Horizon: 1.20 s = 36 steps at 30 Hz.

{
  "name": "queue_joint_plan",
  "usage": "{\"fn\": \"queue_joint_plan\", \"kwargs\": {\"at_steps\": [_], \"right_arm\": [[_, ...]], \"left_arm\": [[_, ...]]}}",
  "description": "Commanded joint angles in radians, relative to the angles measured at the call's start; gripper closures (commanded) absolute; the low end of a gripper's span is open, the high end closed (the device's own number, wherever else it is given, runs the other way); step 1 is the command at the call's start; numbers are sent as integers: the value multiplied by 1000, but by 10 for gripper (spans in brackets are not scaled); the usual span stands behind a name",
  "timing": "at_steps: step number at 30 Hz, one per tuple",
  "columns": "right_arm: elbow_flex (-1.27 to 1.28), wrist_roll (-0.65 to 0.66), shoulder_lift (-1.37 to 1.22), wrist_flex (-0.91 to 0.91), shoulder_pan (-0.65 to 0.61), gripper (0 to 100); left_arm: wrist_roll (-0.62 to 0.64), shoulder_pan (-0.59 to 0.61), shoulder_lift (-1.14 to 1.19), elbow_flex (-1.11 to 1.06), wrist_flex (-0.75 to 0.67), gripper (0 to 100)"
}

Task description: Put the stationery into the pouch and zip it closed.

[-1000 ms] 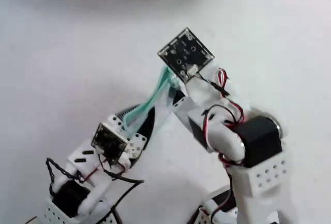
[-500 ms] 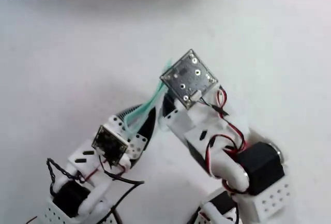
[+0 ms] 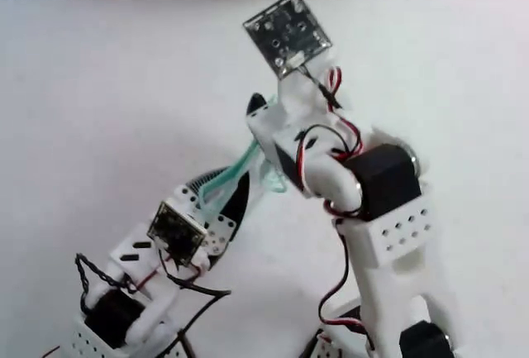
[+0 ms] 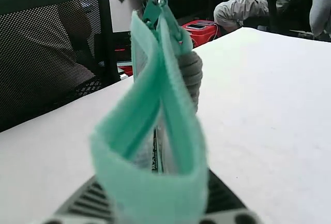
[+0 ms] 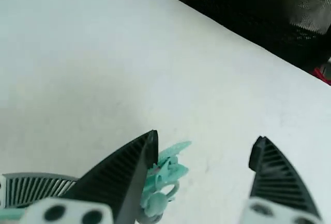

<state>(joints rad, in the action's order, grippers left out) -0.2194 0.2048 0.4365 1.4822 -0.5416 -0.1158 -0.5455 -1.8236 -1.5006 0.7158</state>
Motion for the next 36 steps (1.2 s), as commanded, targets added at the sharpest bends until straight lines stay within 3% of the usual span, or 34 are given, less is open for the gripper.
{"fn": "queue_joint_plan", "kwargs": {"at_steps": [1, 10, 14, 19, 31, 36], "right_arm": [[-115, -14, -7, 74, 5, 719], [-158, -15, -110, 208, 7, 807], [-158, -14, -137, 200, 10, 783], [-160, -6, -139, 199, 10, 902], [-265, 37, -125, 225, -19, 918], [-255, 80, -170, 228, -56, 978]], "left_arm": [[-20, 13, 2, -6, -14, 976], [-20, 13, 2, -6, -14, 976], [-20, 13, 2, -6, -14, 976], [-20, 13, 2, -6, -14, 976], [-20, 13, 2, -6, -14, 976], [-20, 13, 2, -6, -14, 976]]}}
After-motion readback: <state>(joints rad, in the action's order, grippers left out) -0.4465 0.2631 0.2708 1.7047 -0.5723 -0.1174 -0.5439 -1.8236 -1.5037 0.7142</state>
